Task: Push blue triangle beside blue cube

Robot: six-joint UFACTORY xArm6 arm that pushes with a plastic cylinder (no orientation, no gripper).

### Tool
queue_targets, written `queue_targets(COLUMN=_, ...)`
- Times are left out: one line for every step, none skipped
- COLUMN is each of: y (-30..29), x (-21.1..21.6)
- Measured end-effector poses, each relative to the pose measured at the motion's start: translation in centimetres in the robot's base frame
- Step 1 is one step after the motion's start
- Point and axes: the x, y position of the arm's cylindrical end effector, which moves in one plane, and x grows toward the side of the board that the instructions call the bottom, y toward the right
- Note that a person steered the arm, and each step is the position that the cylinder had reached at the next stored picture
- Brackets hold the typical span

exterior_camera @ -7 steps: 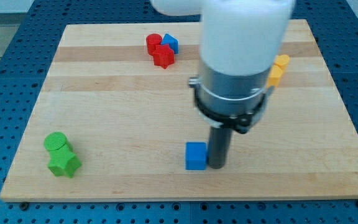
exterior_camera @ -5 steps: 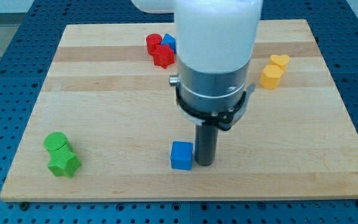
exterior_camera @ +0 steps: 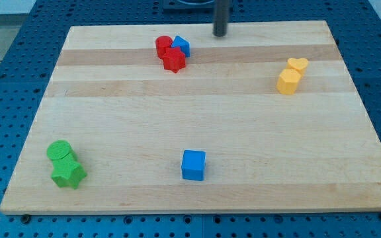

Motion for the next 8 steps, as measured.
queue_targets(y=-4.8, x=0.0)
queue_targets(y=-8.9, x=0.9)
queue_targets(y=-7.9, x=3.9)
queue_targets(y=-6.9, x=4.3)
queue_targets(y=-4.2, x=4.5)
queue_targets(y=-0.5, x=7.0)
queue_targets(y=-1.0, x=10.0)
queue_targets(y=-1.2, x=12.4)
